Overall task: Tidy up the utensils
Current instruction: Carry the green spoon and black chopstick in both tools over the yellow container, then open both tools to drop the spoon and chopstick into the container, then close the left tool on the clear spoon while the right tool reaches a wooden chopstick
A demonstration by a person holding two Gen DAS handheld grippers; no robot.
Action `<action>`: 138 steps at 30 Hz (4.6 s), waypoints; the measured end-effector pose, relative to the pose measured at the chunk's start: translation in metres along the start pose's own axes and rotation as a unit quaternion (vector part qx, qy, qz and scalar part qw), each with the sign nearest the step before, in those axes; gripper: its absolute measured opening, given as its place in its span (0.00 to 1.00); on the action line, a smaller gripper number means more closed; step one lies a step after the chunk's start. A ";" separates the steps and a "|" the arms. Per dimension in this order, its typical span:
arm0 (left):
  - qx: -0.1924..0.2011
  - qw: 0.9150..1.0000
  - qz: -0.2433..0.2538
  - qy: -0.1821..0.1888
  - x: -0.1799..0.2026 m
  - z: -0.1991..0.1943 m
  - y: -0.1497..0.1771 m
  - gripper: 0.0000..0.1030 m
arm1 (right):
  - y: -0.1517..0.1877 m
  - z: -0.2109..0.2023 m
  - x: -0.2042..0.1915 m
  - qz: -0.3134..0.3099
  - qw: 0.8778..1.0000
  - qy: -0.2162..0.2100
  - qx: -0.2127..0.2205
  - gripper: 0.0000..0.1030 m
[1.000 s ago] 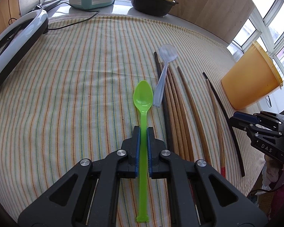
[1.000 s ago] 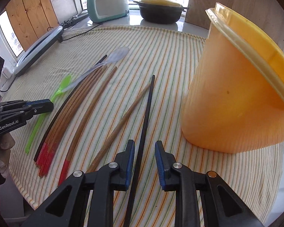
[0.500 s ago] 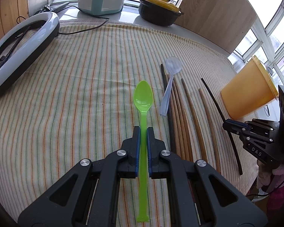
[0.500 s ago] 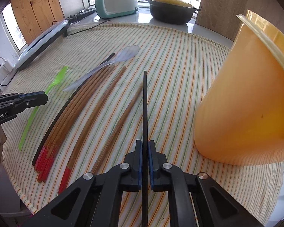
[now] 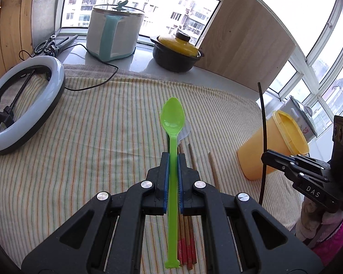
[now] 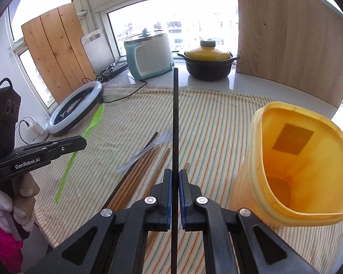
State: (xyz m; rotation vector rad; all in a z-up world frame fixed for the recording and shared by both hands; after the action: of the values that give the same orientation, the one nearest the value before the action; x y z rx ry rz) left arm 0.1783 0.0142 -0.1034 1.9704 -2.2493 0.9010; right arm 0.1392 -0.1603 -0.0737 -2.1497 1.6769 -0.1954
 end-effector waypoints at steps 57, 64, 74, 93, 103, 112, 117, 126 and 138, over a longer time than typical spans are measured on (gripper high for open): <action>0.061 0.987 0.097 0.109 0.233 0.064 -0.104 0.04 | -0.032 -0.099 0.165 0.127 0.982 0.047 0.129 0.03; 0.057 0.987 0.106 0.106 0.225 0.055 -0.093 0.04 | -0.020 -0.095 0.161 0.129 0.983 0.045 0.121 0.03; 0.048 0.986 0.124 0.099 0.222 0.050 -0.078 0.04 | -0.009 -0.087 0.156 0.126 0.985 0.052 0.102 0.03; 0.082 0.987 0.121 0.062 0.163 0.003 -0.062 0.34 | -0.010 -0.120 0.123 0.112 0.980 0.078 0.141 0.32; 0.086 0.993 0.073 0.025 0.080 -0.016 -0.055 0.34 | -0.015 -0.133 0.073 0.067 0.983 0.065 0.159 0.32; 0.043 0.998 0.055 -0.003 0.032 0.004 -0.041 0.34 | -0.011 -0.098 0.016 0.019 0.993 0.013 0.113 0.32; 0.011 0.998 0.058 -0.004 0.023 0.026 -0.036 0.34 | 0.005 -0.061 -0.005 0.011 0.998 -0.009 0.068 0.32; -0.056 0.995 0.076 -0.013 0.017 0.075 -0.031 0.34 | 0.034 0.012 -0.018 0.026 0.999 -0.021 -0.010 0.27; -0.117 0.985 0.121 -0.040 0.026 0.119 -0.030 0.27 | 0.035 0.085 -0.014 0.027 0.994 0.017 -0.105 0.17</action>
State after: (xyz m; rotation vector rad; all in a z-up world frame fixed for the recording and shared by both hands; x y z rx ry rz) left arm 0.2420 -0.0608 -0.1809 1.6908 -2.5442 0.5443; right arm 0.1336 -0.1343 -0.1631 -2.2570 1.8455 -0.0412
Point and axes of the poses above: each gripper's, at about its wrist camera, not at the fingertips, and z roughly the way its jaws point, x to its right, y to its underside, the point moved 7 cm from there along z, roughly the way its jaws point, and after that the axes turned 15 degrees about -x, right-handed, at the moved point
